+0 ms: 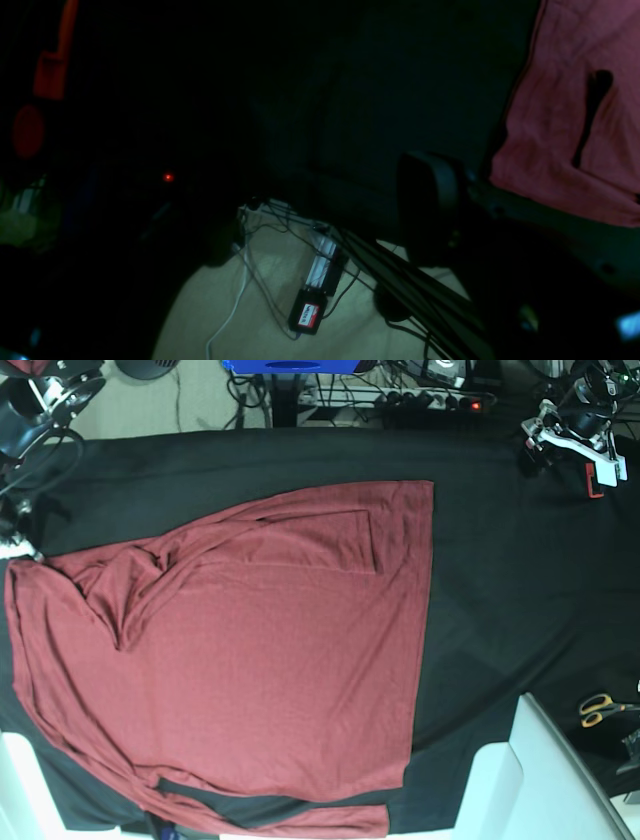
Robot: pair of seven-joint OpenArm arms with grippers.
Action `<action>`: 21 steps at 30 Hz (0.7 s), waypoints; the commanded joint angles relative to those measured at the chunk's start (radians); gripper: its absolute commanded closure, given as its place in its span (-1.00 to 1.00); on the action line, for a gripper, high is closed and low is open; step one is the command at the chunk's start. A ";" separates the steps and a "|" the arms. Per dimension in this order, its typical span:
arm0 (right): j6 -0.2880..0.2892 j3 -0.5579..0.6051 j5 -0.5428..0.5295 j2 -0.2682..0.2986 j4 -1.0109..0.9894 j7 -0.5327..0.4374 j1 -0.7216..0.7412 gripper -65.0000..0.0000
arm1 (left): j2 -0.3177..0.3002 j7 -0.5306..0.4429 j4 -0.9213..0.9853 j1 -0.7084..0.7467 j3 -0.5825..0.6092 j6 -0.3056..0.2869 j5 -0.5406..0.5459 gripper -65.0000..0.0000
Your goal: Fold the T-shirt properly
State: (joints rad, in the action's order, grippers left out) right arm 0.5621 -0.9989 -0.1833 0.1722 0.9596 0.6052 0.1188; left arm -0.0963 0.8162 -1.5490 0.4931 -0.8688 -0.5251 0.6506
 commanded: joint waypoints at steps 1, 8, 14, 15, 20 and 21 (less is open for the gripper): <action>0.011 -0.001 -0.018 0.022 0.009 -0.020 0.017 0.98 | -0.012 -0.018 -0.014 0.005 -0.005 -0.008 0.011 -0.45; 0.011 0.005 -0.018 0.022 0.003 -0.020 0.020 0.98 | -0.012 -0.018 -0.014 0.005 -0.005 -0.008 0.010 -0.45; 0.011 0.012 -0.017 0.031 -0.021 -0.070 0.051 0.98 | -0.012 -0.018 -0.014 0.006 -0.005 -0.008 0.010 -0.45; 0.011 0.018 -0.017 0.039 -0.038 -0.070 0.068 0.98 | -0.012 -0.018 -0.014 0.006 -0.005 -0.008 0.010 -0.45; 0.011 0.076 -0.017 0.074 -0.124 -0.078 0.114 0.98 | -0.012 -0.018 -0.014 0.008 -0.005 -0.008 0.010 -0.45; 0.011 0.081 -0.017 0.074 -0.132 -0.087 0.120 0.98 | -0.012 -0.018 -0.014 0.008 -0.005 -0.008 0.010 -0.45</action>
State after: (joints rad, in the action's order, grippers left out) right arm 0.5648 -0.9211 -0.1833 0.2245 0.8135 0.5404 0.2184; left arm -0.0967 0.8162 -1.5490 0.4938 -0.8688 -0.5255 0.6510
